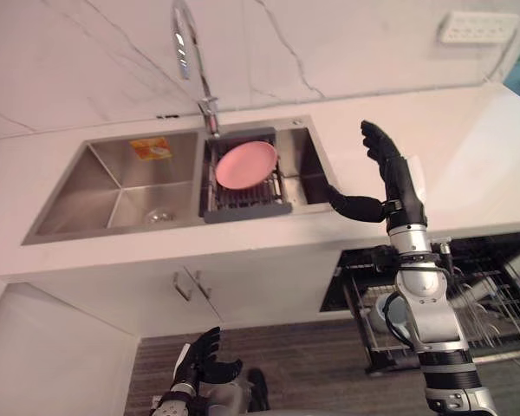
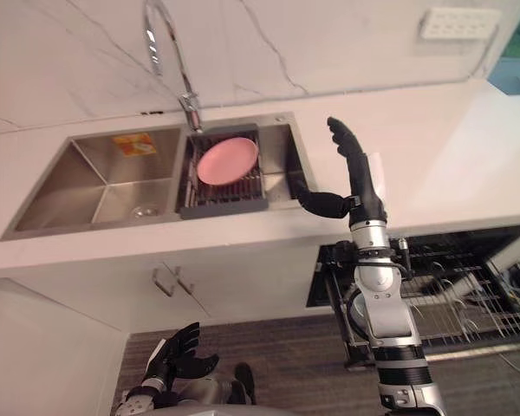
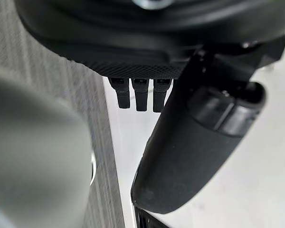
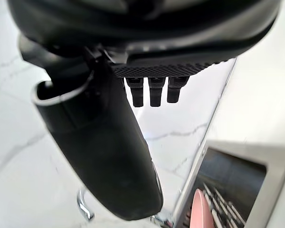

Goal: Walk over to the sink, pick up the cup, carry it to the dishwasher, place the cup inside the dishwasher, then close the dishwasher door

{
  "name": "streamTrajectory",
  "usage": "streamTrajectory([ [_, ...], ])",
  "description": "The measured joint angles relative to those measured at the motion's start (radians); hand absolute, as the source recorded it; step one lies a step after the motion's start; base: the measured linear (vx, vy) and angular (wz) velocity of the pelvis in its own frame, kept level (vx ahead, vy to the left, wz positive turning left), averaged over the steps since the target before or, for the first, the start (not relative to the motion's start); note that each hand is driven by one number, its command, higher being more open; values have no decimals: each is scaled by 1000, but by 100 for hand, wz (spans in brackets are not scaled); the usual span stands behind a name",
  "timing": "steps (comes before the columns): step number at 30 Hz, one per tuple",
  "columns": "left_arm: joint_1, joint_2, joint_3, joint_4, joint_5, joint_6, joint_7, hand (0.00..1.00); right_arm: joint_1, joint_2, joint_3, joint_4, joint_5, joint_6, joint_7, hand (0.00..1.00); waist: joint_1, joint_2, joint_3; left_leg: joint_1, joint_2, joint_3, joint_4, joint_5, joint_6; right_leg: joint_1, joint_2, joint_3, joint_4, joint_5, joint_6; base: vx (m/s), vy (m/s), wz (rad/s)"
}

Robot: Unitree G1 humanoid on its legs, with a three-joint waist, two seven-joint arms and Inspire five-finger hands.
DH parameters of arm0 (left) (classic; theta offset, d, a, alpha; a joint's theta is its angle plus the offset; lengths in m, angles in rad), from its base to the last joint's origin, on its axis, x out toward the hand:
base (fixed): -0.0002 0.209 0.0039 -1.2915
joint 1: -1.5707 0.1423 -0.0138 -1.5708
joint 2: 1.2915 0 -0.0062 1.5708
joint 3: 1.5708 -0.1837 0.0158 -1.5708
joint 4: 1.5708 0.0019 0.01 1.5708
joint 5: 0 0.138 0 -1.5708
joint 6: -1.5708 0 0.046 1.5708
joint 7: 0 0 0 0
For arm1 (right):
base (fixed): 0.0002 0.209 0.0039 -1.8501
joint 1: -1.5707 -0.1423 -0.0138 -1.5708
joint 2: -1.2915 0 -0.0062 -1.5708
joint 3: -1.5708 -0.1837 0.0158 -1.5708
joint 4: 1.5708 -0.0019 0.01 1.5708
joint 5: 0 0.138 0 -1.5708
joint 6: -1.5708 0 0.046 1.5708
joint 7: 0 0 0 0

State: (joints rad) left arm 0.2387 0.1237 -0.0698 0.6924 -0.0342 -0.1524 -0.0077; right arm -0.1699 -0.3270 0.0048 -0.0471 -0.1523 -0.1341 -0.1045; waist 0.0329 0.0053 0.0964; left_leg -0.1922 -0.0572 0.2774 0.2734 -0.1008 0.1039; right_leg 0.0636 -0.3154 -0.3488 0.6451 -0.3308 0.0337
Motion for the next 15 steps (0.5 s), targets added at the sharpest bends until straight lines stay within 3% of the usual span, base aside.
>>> streamTrajectory([
  [2, -26, 19, 8, 45, 3, 2, 12, 90, -1, -40, 15, 10, -8, 0, 16, 90, -23, -20, 12, 21, -17, -65, -37, 8, -12, -114, 88, 222, 15, -41, 29, 139, 48, 82],
  [5, -41, 30, 25, 83, 5, 2, 21, 90, -1, -106, 18, 34, -7, 1, 26, 90, -47, -34, 9, 39, -39, -145, -58, 29, -34, -190, 180, 399, -120, -28, 51, 157, -19, 90],
  [6, -41, 36, 25, 88, 5, 2, 21, 90, -1, -116, 17, 34, -7, 1, 27, 90, -49, -45, 8, 38, -52, -160, -55, 30, -32, -196, 175, 407, -167, 3, 47, 164, -65, 100],
  [7, -57, 41, 26, 109, 13, 3, 27, 90, -3, -135, 17, 41, -8, -2, 29, 90, -55, -51, 7, 33, -66, -188, -43, 31, -30, -202, 162, 400, -192, 46, 65, 178, -101, 61],
  [11, -41, 41, 68, 111, 17, -2, 32, 90, -6, -149, 18, 59, -8, -1, 57, 90, -38, -39, -2, 12, -22, -221, -64, 41, -44, -164, 210, 365, -322, 96, 39, 170, -118, 19],
  [15, -45, 40, 82, 137, 25, -2, 31, 90, -5, -186, 24, 124, -9, -1, 102, 90, -46, -37, -2, 42, -19, -250, -82, 57, -46, -79, 218, 335, -424, 123, 35, 131, -77, 16],
])
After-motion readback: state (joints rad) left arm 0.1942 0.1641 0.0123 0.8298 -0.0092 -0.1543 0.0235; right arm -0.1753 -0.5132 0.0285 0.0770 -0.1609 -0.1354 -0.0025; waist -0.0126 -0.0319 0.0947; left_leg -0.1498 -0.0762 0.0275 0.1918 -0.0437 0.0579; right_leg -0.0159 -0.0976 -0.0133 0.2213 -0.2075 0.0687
